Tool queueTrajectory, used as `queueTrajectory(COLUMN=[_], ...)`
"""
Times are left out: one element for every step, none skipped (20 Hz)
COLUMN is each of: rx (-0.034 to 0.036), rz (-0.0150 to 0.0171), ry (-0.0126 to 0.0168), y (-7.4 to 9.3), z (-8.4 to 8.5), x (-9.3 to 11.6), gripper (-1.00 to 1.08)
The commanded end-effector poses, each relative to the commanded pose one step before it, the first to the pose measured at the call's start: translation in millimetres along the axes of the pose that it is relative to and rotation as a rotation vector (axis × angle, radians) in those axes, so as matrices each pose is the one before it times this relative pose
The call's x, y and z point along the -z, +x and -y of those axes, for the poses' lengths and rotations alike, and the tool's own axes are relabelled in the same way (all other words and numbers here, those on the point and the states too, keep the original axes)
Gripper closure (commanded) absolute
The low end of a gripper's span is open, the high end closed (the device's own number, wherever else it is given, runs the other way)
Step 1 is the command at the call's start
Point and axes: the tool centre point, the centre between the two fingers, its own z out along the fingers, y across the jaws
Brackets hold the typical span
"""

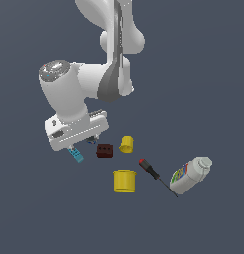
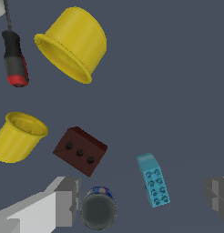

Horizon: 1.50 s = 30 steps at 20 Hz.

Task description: Pick up a designated object from a clutter of objects.

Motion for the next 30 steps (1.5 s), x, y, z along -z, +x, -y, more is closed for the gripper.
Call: queueTrajectory(rx=[0.04023, 0.01557, 0.01557, 0.01557, 0.01558, 0.01558, 0.01537, 0.01464, 0.01384, 0.01305, 0.01227, 0.01148, 0.0107, 0.0099, 0.00912, 0.00833, 0.00753, 0.00674, 0.00595, 0.00517, 0.00435, 0.00359, 0.00282, 0.00194, 0.00119, 0.00048, -0.00328, 0.0, 0.0, 0.0], rz=[0.00388, 0.00167, 0.00169, 0.0017, 0.00171, 0.00173, 0.00172, 0.00164, 0.00157, 0.00149, 0.0014, 0.00132, 0.00124, 0.00115, 0.00106, 0.00097, 0.00088, 0.00079, 0.0007, 0.00061, 0.00051, 0.00042, 0.00033, 0.00023, 0.00014, 0.00006, 0.00013, 0.0, 0.0, 0.0], ry=[0.00136, 0.00064, 0.00066, 0.00068, 0.0007, 0.00073, 0.00074, 0.00073, 0.00071, 0.00069, 0.00067, 0.00064, 0.00061, 0.00058, 0.00055, 0.00051, 0.00047, 0.00043, 0.00038, 0.00034, 0.00029, 0.00024, 0.00019, 0.00013, 0.00008, 0.00003, 0.00044, 0.0, 0.0, 0.0], y=[-9.26, -3.98, -4.11, -4.25, -4.37, -4.49, -4.55, -4.42, -4.27, -4.1, -3.91, -3.71, -3.5, -3.28, -3.04, -2.8, -2.55, -2.3, -2.04, -1.77, -1.51, -1.23, -0.94, -0.72, -0.42, -0.09, 0.35, -0.02, -0.05, -0.09], z=[-10.03, -3.67, -3.53, -3.39, -3.24, -3.09, -2.9, -2.61, -2.34, -2.09, -1.85, -1.63, -1.43, -1.26, -1.09, -0.94, -0.81, -0.68, -0.57, -0.47, -0.39, -0.3, -0.22, -0.17, -0.1, -0.01, 0.25, 0.0, 0.01, 0.01], x=[-15.24, -6.04, -6.04, -6.05, -6.05, -6.06, -5.98, -5.69, -5.38, -5.08, -4.77, -4.47, -4.16, -3.85, -3.54, -3.24, -2.93, -2.62, -2.31, -2.0, -1.69, -1.39, -1.08, -0.77, -0.46, -0.16, 0.63, -0.34, -1.01, -1.69], gripper=[-0.92, -0.92, -0.92, -0.92, -0.92, -0.92, -0.92, -0.92, -0.92, -0.92, -0.92, -0.92, -0.92, -0.92, -0.92, -0.92, -0.92, -0.92, -0.92, -0.92, -0.92, -0.92, -0.92, -0.92, -0.92, -0.92, -0.92, -0.92, -0.92, -0.92])
